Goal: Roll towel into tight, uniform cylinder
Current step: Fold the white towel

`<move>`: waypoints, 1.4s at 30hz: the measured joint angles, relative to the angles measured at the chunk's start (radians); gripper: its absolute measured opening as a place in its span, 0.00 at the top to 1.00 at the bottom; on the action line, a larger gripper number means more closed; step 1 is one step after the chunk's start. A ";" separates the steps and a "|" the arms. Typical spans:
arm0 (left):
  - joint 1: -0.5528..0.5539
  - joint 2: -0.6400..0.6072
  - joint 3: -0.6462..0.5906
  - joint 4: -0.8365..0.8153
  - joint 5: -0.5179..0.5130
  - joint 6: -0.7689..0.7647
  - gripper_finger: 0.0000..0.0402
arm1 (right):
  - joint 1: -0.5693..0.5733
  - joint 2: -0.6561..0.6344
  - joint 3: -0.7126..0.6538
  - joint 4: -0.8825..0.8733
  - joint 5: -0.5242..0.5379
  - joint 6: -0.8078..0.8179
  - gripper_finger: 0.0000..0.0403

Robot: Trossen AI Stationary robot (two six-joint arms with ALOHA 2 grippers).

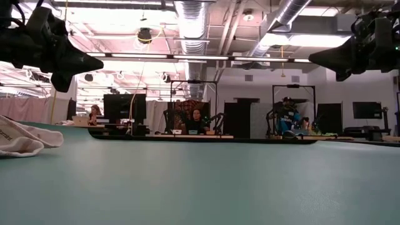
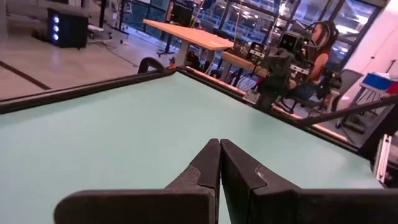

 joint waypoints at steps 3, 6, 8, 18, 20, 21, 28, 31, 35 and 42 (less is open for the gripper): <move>0.000 0.000 0.000 0.001 -0.007 -0.002 1.00 | 0.000 0.000 0.000 0.001 0.000 0.006 0.92; 0.002 0.000 0.000 -0.001 -0.086 -0.116 1.00 | 0.000 0.000 0.000 0.001 0.000 0.079 0.92; 0.002 0.000 0.000 -0.001 -0.137 -0.165 1.00 | 0.000 0.000 0.000 0.000 0.000 0.134 0.92; 0.002 0.000 0.000 -0.003 -0.153 -0.326 1.00 | 0.003 0.000 0.000 -0.003 -0.006 0.169 0.92; 0.002 0.000 0.000 -0.006 -0.165 -0.287 1.00 | -0.001 0.000 0.000 -0.003 0.003 0.169 0.92; 0.002 0.000 0.000 -0.006 -0.172 -0.255 1.00 | -0.003 0.000 0.000 -0.003 0.005 0.169 0.92; 0.002 0.000 0.000 -0.003 -0.176 -0.109 1.00 | -0.004 0.000 0.000 0.000 -0.007 0.166 0.92; 0.002 0.000 0.002 0.011 -0.132 -0.086 1.00 | -0.004 0.000 0.000 -0.005 -0.007 0.132 0.92; 0.001 0.001 0.030 0.060 0.055 -0.037 0.95 | -0.004 0.000 0.000 -0.025 -0.011 0.019 0.89; 0.001 0.092 0.175 0.073 0.208 -0.008 0.81 | -0.004 0.000 0.000 -0.039 -0.014 -0.052 0.66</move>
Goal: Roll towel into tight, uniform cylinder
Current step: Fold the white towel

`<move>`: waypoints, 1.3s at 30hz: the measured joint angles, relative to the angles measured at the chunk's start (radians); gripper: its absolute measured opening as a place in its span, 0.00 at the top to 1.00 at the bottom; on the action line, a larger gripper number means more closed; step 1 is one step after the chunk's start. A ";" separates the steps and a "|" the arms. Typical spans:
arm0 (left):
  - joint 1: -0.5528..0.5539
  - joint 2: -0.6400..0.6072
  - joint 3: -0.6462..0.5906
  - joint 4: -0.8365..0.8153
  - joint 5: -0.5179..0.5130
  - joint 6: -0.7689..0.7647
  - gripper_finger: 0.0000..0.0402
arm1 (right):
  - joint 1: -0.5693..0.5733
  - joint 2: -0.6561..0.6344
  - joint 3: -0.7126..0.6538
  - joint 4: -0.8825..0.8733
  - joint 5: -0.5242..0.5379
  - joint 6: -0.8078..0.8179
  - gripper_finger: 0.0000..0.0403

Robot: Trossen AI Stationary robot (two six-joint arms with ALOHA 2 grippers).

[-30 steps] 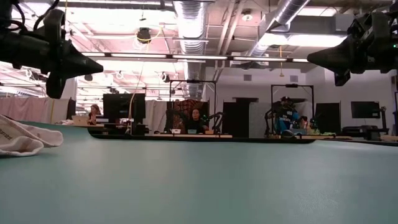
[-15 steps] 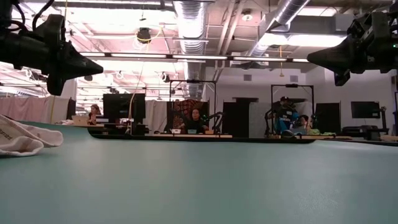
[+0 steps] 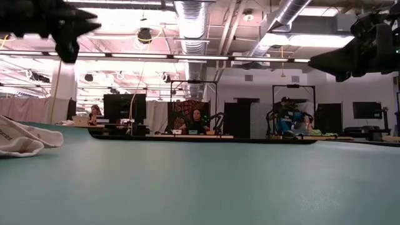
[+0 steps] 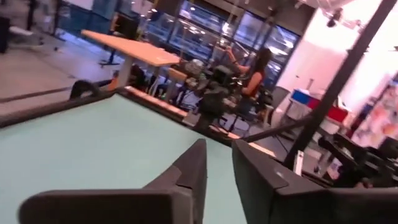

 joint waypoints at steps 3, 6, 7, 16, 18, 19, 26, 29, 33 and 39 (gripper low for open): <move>0.000 0.112 0.099 0.001 0.063 0.046 0.76 | 0.000 0.000 0.001 0.002 0.000 0.002 0.53; -0.003 0.260 0.230 -0.012 0.120 0.094 0.72 | 0.000 0.001 0.015 -0.010 0.000 0.028 0.43; -0.003 0.312 0.285 -0.038 0.126 0.113 0.71 | 0.000 0.000 0.021 -0.007 0.000 0.032 0.41; -0.002 0.801 0.836 -1.023 -0.021 -0.247 0.70 | -0.002 0.000 0.043 -0.016 0.014 0.034 0.38; -0.008 0.902 0.893 -1.199 0.006 -0.424 0.70 | -0.002 0.000 0.043 -0.026 0.014 0.034 0.38; -0.018 0.950 0.906 -1.257 0.034 -0.488 0.70 | -0.002 0.000 0.043 -0.032 0.014 0.034 0.38; -0.218 1.228 0.906 -1.271 0.198 -0.648 0.70 | -0.001 0.000 0.039 -0.049 0.015 0.036 0.38; -0.331 1.286 0.913 -1.210 0.264 -0.665 0.70 | -0.001 0.000 0.039 -0.070 0.014 0.038 0.38; -0.489 1.312 0.931 -1.138 0.268 -0.691 0.70 | -0.001 0.000 0.038 -0.093 0.014 0.038 0.38; -0.642 1.338 0.931 -1.083 0.257 -0.811 0.70 | -0.001 0.000 0.039 -0.110 0.014 0.037 0.38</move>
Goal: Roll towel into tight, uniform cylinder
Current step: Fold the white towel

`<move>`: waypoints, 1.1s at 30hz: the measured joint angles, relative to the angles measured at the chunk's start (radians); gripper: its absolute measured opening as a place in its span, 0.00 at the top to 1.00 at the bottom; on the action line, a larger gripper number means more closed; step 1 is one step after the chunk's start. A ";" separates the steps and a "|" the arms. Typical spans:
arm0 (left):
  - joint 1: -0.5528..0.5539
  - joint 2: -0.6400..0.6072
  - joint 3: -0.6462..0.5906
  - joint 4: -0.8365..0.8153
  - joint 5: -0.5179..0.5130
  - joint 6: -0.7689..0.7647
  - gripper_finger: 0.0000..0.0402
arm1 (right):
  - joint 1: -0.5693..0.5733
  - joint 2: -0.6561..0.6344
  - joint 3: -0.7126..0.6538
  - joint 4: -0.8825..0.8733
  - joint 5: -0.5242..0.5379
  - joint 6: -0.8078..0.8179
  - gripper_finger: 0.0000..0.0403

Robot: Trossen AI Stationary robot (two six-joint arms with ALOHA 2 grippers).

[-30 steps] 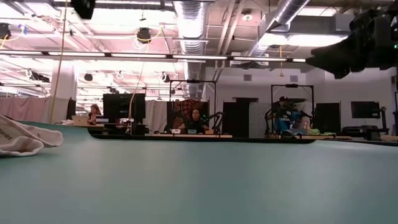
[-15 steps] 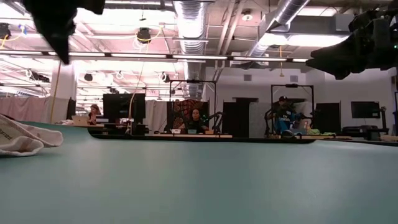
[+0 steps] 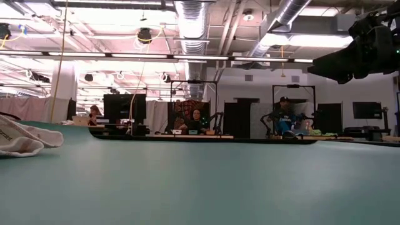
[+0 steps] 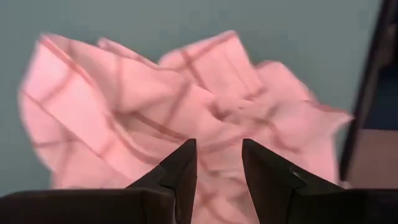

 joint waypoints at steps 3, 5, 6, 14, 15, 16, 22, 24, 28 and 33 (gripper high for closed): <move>-0.021 0.009 0.000 0.095 -0.030 -0.035 0.70 | 0.000 0.000 0.000 -0.001 0.000 -0.001 0.38; -0.029 0.026 0.013 0.131 -0.034 -0.003 0.70 | -0.001 0.000 0.000 -0.003 0.000 -0.001 0.38; -0.029 0.044 0.030 0.127 -0.023 0.029 0.70 | -0.001 0.000 0.000 -0.003 0.000 -0.001 0.38; -0.028 0.252 0.196 0.039 0.132 0.413 0.70 | -0.001 0.000 0.000 -0.009 0.004 0.001 0.38; -0.028 0.278 0.221 0.016 0.132 0.449 0.70 | -0.001 0.000 0.000 -0.010 0.005 0.003 0.38; -0.029 0.300 0.247 -0.010 0.128 0.472 0.70 | -0.001 0.000 0.000 -0.010 0.005 0.007 0.38; -0.027 0.388 0.347 -0.112 0.073 0.567 0.70 | -0.001 0.000 0.000 -0.011 0.006 0.023 0.38; -0.028 0.392 0.349 -0.112 0.049 0.577 0.70 | -0.001 0.000 0.000 -0.011 0.006 0.023 0.38; -0.028 0.391 0.348 -0.119 0.038 0.578 0.70 | -0.001 0.000 0.000 -0.011 0.007 0.023 0.38; -0.028 0.391 0.348 -0.108 0.049 0.592 0.70 | -0.001 0.000 0.000 -0.012 0.008 0.023 0.38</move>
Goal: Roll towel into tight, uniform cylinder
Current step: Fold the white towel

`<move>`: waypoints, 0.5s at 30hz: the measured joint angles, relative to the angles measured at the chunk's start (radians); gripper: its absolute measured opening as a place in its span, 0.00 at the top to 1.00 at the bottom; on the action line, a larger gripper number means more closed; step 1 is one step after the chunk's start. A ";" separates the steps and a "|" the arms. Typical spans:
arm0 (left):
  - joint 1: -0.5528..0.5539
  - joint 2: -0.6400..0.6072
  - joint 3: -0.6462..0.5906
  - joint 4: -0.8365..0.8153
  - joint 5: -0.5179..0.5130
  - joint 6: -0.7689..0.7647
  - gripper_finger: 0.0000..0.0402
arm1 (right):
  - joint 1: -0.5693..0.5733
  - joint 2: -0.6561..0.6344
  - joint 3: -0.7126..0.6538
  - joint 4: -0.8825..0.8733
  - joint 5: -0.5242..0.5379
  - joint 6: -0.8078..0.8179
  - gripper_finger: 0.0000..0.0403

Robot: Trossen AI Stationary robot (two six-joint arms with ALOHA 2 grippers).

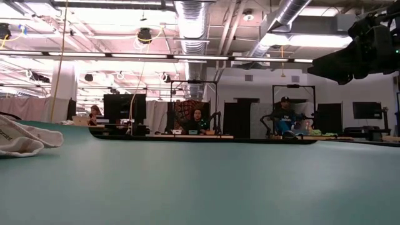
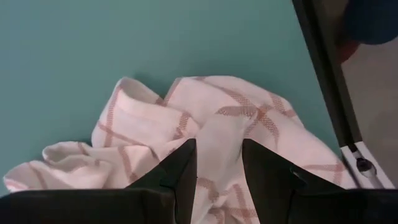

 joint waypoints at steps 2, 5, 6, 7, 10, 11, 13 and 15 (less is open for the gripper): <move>0.000 0.000 0.000 0.016 0.012 0.004 0.70 | 0.000 0.000 0.000 0.000 0.000 0.000 0.38; 0.000 0.000 0.000 0.040 0.017 0.008 0.70 | 0.000 0.000 0.000 0.000 0.000 0.000 0.38; 0.000 0.000 0.000 0.041 0.017 0.008 0.70 | 0.000 0.000 0.000 0.000 0.000 0.000 0.38; 0.000 0.000 0.000 0.040 0.017 0.008 0.70 | 0.000 0.000 0.000 0.000 0.000 0.000 0.38; 0.000 0.000 0.000 0.045 0.017 -0.009 0.70 | 0.000 0.000 0.000 0.000 0.000 0.000 0.38; 0.000 0.000 0.000 0.047 0.017 -0.009 0.70 | 0.000 0.000 0.000 -0.001 0.000 0.000 0.38; -0.002 0.000 0.000 0.047 0.016 -0.003 0.70 | 0.000 0.000 0.000 0.000 0.000 0.000 0.38; -0.002 0.000 0.000 0.048 0.010 0.003 0.71 | 0.000 0.000 0.000 -0.001 0.000 0.000 0.38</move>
